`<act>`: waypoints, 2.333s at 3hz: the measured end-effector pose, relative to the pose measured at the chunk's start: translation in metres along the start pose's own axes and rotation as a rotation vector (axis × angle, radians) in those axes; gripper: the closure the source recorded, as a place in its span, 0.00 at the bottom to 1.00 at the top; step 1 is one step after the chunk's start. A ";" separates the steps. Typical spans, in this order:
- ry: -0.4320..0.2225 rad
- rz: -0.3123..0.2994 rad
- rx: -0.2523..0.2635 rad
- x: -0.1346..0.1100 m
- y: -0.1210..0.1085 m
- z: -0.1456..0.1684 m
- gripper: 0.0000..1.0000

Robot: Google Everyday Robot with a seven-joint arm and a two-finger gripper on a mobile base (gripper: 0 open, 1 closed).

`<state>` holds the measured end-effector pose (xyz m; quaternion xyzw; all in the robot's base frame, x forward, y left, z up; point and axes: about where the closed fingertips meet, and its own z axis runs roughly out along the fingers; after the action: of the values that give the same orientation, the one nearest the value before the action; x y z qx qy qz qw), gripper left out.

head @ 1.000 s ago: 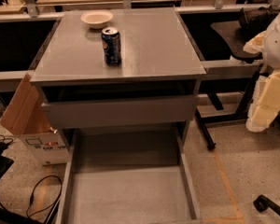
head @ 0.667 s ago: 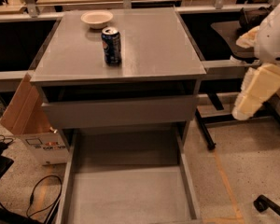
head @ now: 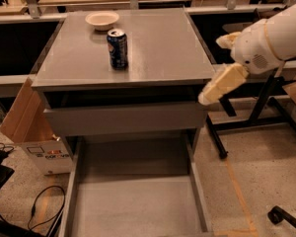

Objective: Place pepsi can into middle drawer

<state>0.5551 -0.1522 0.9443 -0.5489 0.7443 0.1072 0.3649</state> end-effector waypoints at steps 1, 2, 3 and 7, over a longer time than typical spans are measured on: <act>-0.238 0.035 0.025 -0.039 -0.031 0.047 0.00; -0.310 0.055 0.071 -0.052 -0.049 0.059 0.00; -0.309 0.054 0.072 -0.052 -0.049 0.059 0.00; -0.645 0.053 0.020 -0.157 -0.124 0.175 0.00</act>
Offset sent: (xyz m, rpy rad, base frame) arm 0.0558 0.0456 0.0000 0.2363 -0.0945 0.0146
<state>0.7613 0.0155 0.9536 -0.4635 0.6054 0.2779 0.5843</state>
